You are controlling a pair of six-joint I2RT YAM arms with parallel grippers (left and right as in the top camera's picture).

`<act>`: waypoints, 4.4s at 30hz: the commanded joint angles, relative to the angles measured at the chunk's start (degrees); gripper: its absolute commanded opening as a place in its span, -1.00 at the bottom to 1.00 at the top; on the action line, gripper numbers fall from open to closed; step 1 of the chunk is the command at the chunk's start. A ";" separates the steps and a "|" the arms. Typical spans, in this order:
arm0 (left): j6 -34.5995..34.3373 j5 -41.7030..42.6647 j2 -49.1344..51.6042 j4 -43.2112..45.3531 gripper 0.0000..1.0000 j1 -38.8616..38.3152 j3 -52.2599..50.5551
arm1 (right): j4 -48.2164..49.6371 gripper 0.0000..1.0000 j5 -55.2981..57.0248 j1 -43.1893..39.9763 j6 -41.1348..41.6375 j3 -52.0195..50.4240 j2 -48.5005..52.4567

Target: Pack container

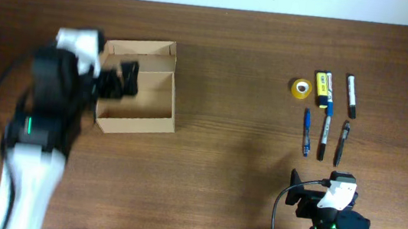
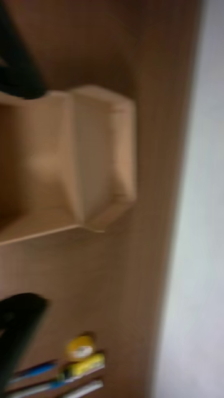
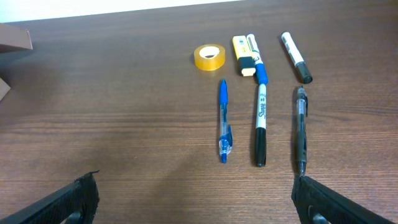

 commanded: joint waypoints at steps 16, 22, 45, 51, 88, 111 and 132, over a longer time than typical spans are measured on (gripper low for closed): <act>-6.47 -9.64 30.67 -16.55 0.99 -13.44 24.74 | 0.00 0.98 -0.33 -0.42 0.37 -0.37 -0.44; -21.22 -23.17 31.56 -19.23 1.00 -21.05 24.74 | 0.00 0.99 -0.31 -0.42 0.37 -0.37 -0.44; -24.11 -23.32 41.38 -23.67 0.62 -21.38 24.65 | 0.00 0.99 -0.31 -0.42 0.37 -0.37 -0.44; -22.71 -21.07 47.63 -24.48 0.40 -21.38 24.65 | 0.00 0.99 -0.33 -0.42 0.37 -0.37 -0.44; -32.33 -16.15 50.97 -43.60 -0.97 -35.87 58.23 | 0.00 0.99 -0.33 -0.42 0.37 -0.37 -0.44; -36.44 -18.16 66.38 -34.34 -0.95 -41.35 58.23 | 0.00 0.98 -0.31 -0.42 0.37 -0.37 -0.44; -29.97 -18.82 67.58 -41.88 0.97 -37.20 66.38 | 0.00 0.98 -0.31 -0.42 0.37 -0.37 -0.44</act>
